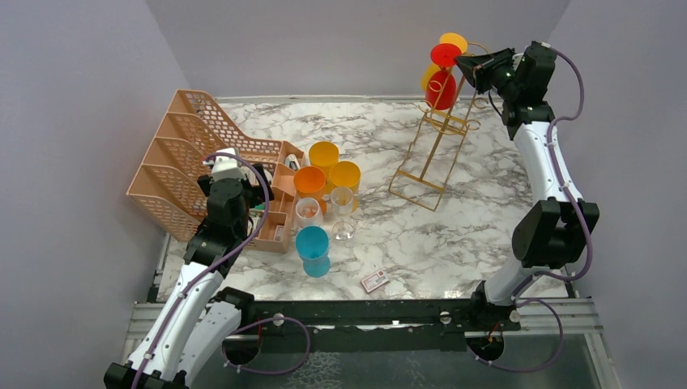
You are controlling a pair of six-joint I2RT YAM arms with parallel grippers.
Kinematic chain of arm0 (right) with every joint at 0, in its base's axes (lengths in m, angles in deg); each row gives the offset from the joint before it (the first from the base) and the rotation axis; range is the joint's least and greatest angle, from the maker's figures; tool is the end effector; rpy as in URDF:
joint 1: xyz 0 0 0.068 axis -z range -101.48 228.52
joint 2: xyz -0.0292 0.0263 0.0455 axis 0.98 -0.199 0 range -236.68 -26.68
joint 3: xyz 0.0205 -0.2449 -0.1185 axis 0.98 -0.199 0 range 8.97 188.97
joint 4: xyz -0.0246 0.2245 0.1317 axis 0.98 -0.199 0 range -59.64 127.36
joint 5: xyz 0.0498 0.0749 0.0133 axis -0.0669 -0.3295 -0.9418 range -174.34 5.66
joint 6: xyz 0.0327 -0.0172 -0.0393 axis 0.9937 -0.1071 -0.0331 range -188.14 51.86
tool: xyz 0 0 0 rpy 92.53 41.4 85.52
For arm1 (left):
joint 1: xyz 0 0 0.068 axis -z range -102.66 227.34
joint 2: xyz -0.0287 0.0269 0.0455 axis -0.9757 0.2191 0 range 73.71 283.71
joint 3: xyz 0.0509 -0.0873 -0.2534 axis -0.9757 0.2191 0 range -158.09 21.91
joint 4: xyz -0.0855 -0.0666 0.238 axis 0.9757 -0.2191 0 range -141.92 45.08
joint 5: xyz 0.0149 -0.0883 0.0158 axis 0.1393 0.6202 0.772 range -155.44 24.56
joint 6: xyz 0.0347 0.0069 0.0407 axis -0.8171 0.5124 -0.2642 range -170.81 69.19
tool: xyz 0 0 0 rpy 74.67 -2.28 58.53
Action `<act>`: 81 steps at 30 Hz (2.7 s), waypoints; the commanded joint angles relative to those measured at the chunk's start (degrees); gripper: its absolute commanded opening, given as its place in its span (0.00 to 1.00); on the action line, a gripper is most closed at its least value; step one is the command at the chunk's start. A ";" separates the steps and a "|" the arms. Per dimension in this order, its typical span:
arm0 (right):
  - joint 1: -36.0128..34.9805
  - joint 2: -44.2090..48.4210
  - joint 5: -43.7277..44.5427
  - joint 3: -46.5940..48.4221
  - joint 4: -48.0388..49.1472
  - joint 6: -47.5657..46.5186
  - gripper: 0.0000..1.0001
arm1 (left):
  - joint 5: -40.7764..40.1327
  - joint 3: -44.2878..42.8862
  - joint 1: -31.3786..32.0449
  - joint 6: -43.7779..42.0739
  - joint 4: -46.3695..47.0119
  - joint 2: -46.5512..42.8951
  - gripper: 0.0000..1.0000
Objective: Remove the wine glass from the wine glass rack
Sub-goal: Pick up the wine glass from the wine rack.
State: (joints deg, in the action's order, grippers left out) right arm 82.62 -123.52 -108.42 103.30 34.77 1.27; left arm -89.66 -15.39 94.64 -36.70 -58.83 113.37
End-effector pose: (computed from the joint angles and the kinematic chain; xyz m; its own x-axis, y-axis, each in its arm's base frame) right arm 0.4050 -0.0146 0.4154 -0.3494 0.8819 -0.3165 -0.0367 0.3247 0.9451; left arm 0.1631 -0.0354 0.3020 -0.2339 -0.1600 -0.9590 -0.1669 0.9783 -0.1225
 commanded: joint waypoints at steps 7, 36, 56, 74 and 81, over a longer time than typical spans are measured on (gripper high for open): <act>-1.61 0.07 1.48 2.02 2.26 3.45 0.01 | 0.82 -1.03 -0.34 -0.57 0.20 -0.49 0.99; -3.22 0.47 9.16 1.22 -1.33 4.03 0.01 | 0.98 -1.02 -0.34 -0.75 0.20 -0.55 0.99; -3.31 -2.22 0.81 0.57 1.66 4.98 0.01 | 1.33 -1.02 -0.34 -0.75 0.19 -0.28 0.99; -3.31 -5.60 -15.83 4.80 6.99 0.74 0.01 | 0.72 -0.86 -0.36 -0.77 0.09 -1.25 0.99; -3.48 -3.77 -24.63 0.61 21.76 1.49 0.01 | 1.08 -0.91 -0.34 -0.66 0.19 -0.83 0.99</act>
State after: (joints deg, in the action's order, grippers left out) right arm 79.58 -128.46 -124.22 105.11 44.58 2.84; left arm -89.23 -15.39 94.60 -36.92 -58.86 112.86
